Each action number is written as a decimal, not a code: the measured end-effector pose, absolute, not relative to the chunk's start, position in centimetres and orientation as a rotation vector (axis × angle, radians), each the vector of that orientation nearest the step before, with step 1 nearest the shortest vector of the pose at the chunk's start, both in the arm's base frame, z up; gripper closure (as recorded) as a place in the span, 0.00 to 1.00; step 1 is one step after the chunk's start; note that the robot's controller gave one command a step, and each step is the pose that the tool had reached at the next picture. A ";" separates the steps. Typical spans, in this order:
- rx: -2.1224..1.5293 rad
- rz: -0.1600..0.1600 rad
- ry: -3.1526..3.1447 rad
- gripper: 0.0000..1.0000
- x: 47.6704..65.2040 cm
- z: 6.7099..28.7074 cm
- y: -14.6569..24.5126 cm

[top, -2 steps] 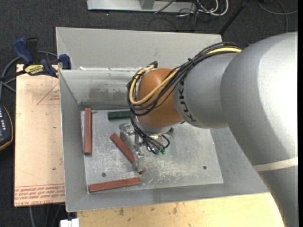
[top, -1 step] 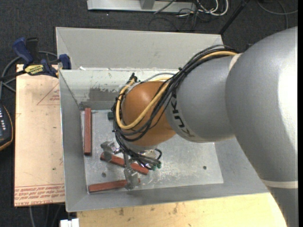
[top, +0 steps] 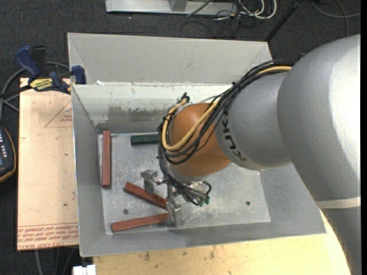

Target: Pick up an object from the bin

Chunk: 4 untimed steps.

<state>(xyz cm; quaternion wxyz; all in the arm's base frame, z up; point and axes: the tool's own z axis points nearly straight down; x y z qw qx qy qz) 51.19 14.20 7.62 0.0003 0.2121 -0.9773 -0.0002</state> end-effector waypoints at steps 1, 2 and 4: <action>0.674 -0.003 -3.076 1.00 51.4 8.0 14.5; 0.673 -0.003 -3.072 0.00 51.2 7.8 14.4; 0.694 -0.003 -3.073 1.00 50.5 16.2 15.2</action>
Offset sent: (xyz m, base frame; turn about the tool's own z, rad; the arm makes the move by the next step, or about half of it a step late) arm 0.0000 0.0000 0.0000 0.0000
